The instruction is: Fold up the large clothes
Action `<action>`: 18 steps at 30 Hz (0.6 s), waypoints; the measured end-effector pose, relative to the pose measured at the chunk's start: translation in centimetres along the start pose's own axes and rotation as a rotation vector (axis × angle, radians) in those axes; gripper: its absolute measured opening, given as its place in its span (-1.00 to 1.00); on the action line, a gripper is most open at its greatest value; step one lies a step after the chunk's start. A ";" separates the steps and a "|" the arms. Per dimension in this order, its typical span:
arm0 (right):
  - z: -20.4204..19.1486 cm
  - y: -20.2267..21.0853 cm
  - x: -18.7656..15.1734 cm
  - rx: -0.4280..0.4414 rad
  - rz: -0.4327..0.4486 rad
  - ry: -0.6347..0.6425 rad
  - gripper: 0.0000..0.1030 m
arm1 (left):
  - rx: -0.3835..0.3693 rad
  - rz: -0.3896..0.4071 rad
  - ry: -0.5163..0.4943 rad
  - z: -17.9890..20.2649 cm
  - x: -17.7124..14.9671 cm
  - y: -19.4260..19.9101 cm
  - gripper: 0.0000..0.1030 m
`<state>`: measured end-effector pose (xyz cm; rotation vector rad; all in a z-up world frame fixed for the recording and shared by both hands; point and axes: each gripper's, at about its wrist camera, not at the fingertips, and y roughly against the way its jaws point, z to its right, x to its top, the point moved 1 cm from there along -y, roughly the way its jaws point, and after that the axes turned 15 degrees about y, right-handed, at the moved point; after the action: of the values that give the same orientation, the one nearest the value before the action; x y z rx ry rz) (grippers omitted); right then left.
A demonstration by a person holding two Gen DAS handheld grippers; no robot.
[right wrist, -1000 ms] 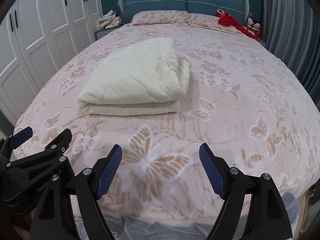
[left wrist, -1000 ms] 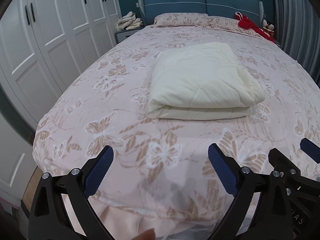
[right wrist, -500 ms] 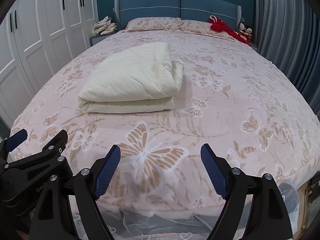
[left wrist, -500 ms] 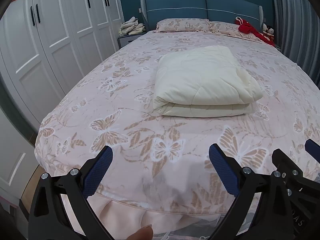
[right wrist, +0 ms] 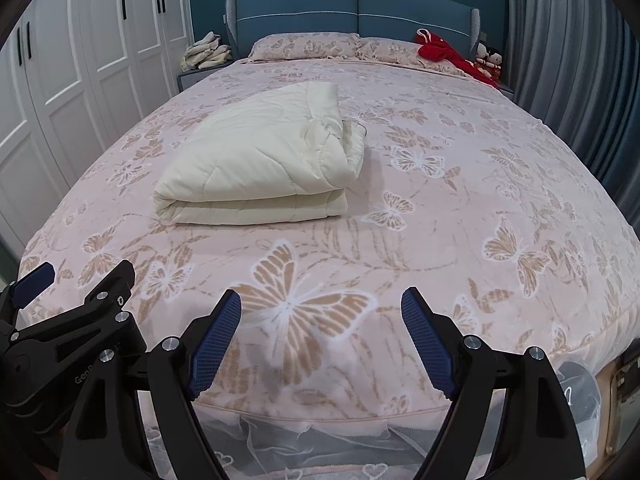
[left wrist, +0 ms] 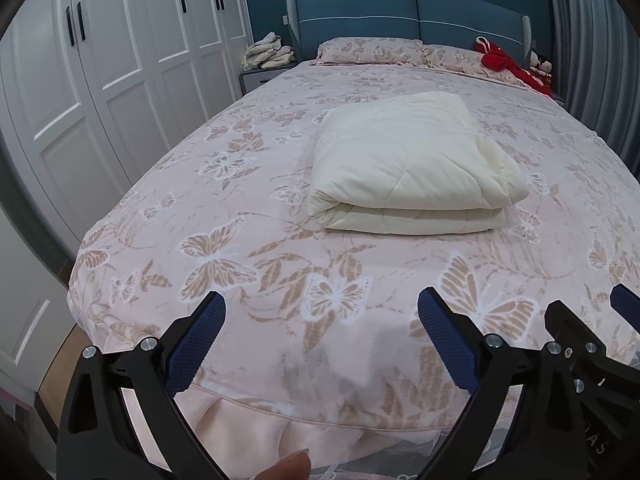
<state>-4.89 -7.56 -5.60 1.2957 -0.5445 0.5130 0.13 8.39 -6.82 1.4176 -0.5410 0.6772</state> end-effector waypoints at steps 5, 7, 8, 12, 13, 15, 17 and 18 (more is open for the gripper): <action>-0.2 0.1 0.1 -0.005 0.002 -0.007 0.56 | -0.002 0.005 0.003 0.0 0.0 0.1 0.84; -0.3 0.2 0.1 -0.006 0.003 -0.009 0.56 | -0.002 0.009 0.002 0.0 0.0 0.2 0.84; -0.4 0.2 0.0 -0.006 0.003 -0.011 0.56 | 0.000 0.010 0.003 0.1 0.0 0.3 0.84; -0.3 0.2 0.0 -0.007 0.005 -0.010 0.56 | 0.001 0.015 0.005 0.1 0.1 0.3 0.84; -0.2 0.2 0.0 -0.007 0.005 -0.010 0.56 | 0.001 0.015 0.006 0.1 0.1 0.3 0.84; -0.2 0.2 0.0 -0.006 0.005 -0.010 0.56 | 0.001 0.017 0.006 0.2 0.1 0.4 0.84; -0.2 0.2 0.0 -0.005 0.006 -0.012 0.56 | 0.003 0.021 0.009 0.3 0.1 0.5 0.83; -0.2 0.2 0.0 -0.004 0.005 -0.012 0.56 | 0.002 0.022 0.008 0.2 0.1 0.5 0.83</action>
<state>-4.99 -7.35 -5.47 1.2942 -0.5584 0.5084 -0.15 8.17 -6.37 1.4124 -0.5503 0.7006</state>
